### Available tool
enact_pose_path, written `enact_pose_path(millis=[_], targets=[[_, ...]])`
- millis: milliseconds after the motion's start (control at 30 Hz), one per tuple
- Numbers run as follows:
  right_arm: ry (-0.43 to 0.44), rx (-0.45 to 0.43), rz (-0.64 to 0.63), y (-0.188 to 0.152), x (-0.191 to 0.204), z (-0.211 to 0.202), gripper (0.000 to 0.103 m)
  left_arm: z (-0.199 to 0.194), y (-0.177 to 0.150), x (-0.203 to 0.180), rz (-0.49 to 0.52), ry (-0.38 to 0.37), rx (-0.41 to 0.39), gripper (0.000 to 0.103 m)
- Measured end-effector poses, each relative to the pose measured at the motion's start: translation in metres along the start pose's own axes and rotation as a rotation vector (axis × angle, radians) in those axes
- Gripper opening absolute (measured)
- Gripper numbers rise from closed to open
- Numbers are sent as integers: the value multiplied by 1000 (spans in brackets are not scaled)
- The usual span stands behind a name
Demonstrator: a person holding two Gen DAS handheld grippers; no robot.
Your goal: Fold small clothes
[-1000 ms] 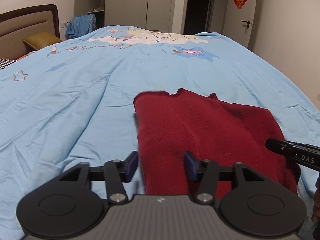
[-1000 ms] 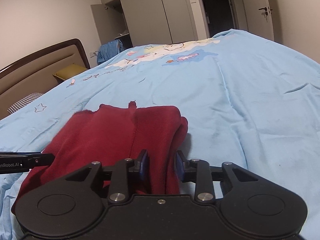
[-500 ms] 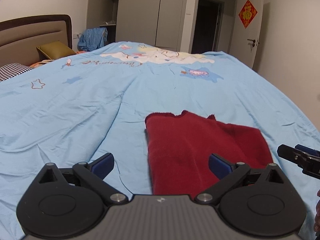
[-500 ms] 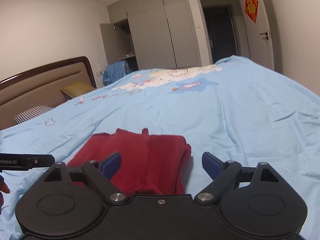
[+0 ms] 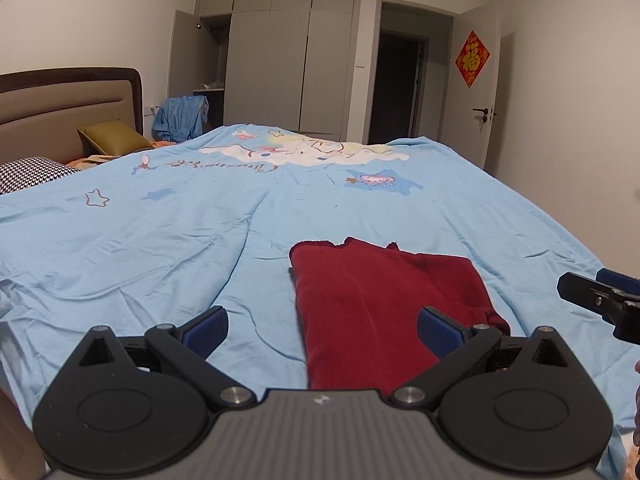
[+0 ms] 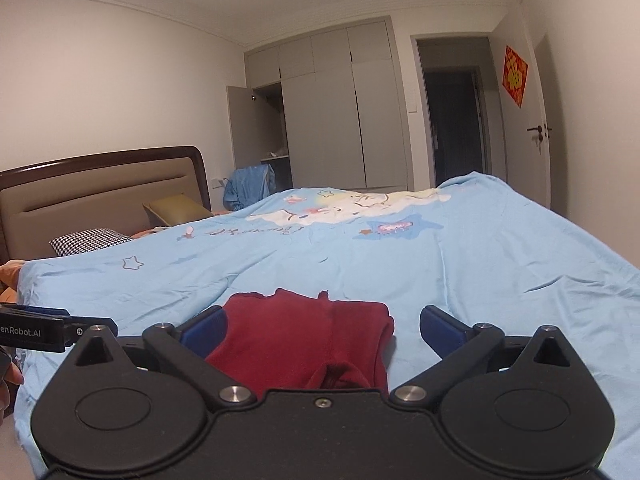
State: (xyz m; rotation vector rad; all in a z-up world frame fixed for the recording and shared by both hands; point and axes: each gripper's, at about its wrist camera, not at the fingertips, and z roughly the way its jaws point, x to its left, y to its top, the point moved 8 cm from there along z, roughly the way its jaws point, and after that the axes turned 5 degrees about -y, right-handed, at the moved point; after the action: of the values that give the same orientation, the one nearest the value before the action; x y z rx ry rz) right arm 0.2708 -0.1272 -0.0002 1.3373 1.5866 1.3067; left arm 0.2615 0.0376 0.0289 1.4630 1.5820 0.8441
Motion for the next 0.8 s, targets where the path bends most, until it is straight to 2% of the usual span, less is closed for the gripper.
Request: enact_pose_path(millis=[167, 433, 800], targets=[[-6, -26, -18, -9, 8, -38, 102, -30, -19, -2, 9, -17, -20, 103], [-7, -18, -41, -38, 29, -81, 102, -65, -55, -1, 30, -46, -23, 103], [-18, 20, -42, -66, 41, -98, 102, -82, -93, 10, 23, -46, 11, 103]])
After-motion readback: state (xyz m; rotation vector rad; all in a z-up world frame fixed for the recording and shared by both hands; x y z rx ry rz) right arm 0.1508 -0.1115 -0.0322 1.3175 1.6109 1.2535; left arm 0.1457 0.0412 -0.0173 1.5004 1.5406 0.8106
